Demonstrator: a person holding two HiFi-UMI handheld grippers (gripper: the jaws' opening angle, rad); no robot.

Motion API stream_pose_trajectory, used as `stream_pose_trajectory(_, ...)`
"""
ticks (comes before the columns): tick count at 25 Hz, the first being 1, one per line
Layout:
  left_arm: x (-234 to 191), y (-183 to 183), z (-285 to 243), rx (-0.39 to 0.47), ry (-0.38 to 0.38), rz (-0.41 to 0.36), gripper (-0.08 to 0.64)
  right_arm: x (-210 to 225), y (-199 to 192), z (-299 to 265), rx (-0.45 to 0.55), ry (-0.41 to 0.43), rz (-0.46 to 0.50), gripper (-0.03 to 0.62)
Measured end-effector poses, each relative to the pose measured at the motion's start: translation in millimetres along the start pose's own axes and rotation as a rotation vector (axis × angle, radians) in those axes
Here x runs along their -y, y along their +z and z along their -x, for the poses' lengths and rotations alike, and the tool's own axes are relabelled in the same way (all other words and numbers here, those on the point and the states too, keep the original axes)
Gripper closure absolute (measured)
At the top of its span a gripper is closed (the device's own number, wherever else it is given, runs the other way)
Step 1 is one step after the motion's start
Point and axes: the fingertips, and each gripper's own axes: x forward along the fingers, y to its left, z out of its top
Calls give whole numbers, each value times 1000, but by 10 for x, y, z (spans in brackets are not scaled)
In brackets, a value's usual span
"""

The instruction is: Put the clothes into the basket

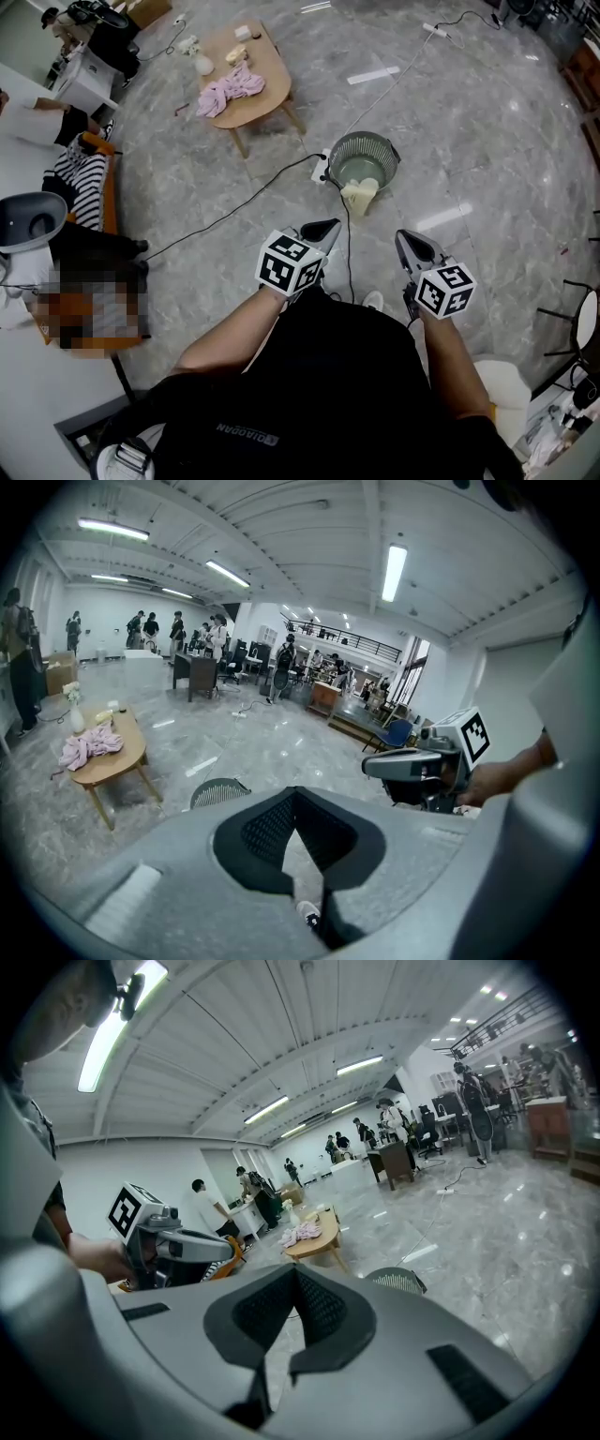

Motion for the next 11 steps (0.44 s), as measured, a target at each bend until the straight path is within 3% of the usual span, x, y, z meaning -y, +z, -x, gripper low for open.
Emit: stream_pose_trajectory(11, -153, -9, 91, 6, -5, -2, 560, -103, -13, -111, -1, -11, -1, 578)
